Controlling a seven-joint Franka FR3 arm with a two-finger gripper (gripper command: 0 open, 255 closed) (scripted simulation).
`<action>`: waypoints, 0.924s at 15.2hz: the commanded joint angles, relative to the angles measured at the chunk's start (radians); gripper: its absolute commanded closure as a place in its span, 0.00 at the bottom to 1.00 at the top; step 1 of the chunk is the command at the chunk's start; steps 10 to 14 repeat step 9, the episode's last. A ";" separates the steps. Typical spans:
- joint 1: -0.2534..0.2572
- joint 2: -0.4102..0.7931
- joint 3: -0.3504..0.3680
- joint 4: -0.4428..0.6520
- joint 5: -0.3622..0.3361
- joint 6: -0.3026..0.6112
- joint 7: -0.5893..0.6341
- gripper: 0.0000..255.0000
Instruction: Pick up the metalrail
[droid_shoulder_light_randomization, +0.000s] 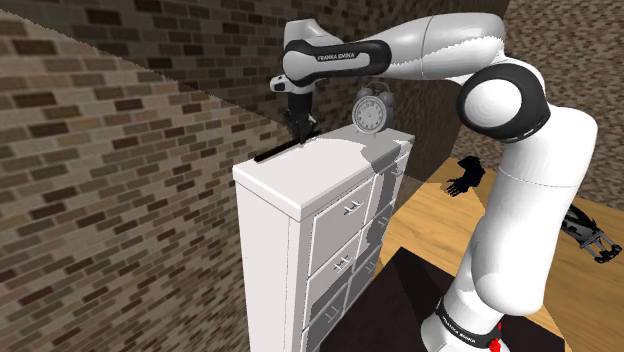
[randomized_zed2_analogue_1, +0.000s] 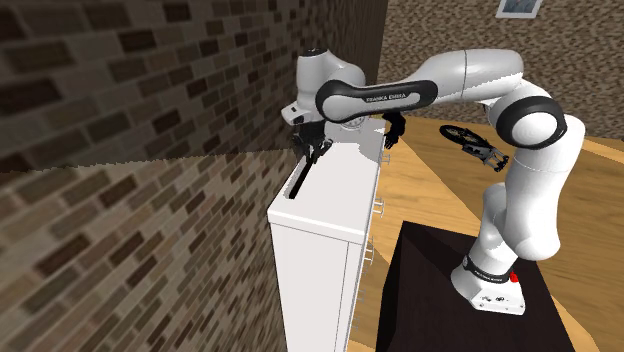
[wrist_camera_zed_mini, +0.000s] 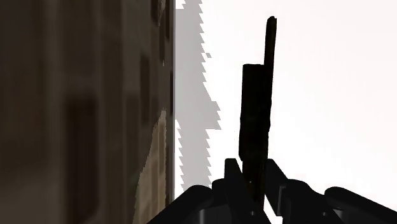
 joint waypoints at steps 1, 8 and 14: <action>0.000 0.003 0.000 0.028 0.001 -0.025 -0.003 1.00; -0.001 0.017 0.000 0.129 0.005 -0.112 -0.014 1.00; -0.001 0.017 0.000 0.129 0.005 -0.112 -0.014 1.00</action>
